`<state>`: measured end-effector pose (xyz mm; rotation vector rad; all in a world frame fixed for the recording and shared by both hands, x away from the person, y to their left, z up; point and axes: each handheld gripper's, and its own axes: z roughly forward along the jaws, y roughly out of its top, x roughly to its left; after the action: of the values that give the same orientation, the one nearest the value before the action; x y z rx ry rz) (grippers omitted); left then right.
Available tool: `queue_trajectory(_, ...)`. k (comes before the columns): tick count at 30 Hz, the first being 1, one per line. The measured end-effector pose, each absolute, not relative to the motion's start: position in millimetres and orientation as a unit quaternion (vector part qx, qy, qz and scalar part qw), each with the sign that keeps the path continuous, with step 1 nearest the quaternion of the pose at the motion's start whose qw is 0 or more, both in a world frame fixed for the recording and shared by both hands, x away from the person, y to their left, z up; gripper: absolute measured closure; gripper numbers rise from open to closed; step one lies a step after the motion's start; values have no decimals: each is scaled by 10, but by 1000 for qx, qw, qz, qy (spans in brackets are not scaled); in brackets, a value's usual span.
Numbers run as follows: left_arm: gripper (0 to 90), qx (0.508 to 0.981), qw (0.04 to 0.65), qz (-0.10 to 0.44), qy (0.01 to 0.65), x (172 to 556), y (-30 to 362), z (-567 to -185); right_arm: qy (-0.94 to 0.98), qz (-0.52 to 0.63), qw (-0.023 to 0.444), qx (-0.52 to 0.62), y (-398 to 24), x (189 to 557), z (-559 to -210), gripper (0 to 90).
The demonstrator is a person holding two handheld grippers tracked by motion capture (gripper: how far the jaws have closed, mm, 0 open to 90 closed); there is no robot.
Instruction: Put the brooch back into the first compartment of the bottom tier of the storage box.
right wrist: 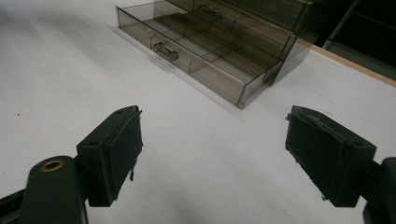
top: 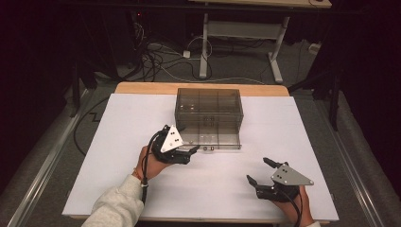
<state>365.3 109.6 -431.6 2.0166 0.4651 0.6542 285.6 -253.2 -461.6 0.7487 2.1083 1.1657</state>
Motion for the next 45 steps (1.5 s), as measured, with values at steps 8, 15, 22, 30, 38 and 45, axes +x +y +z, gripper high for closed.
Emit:
queue_trajectory(8, 198, 823, 467, 270, 178, 3576, 1098, -4287, 796, 441, 304, 282, -2525, 2851, -4611, 186)
queue_trajectory(15, 198, 823, 468, 273, 171, 3512, 1108, -4266, 797, 440, 305, 280, -2524, 2851, -4609, 186)
queue_trajectory(22, 198, 824, 466, 278, 164, 3451, 1129, -4249, 797, 440, 305, 279, -2514, 2848, -4608, 186)
queue_trajectory(30, 198, 823, 471, 278, 157, 3370, 1154, -4231, 797, 441, 305, 278, -2507, 2847, -4608, 187)
queue_trajectory(38, 198, 823, 468, 286, 148, 3300, 1185, -4237, 797, 441, 304, 277, -2503, 2844, -4606, 187)
queue_trajectory(45, 198, 821, 468, 295, 146, 3238, 1245, -4245, 798, 442, 305, 275, -2495, 2844, -4601, 187)
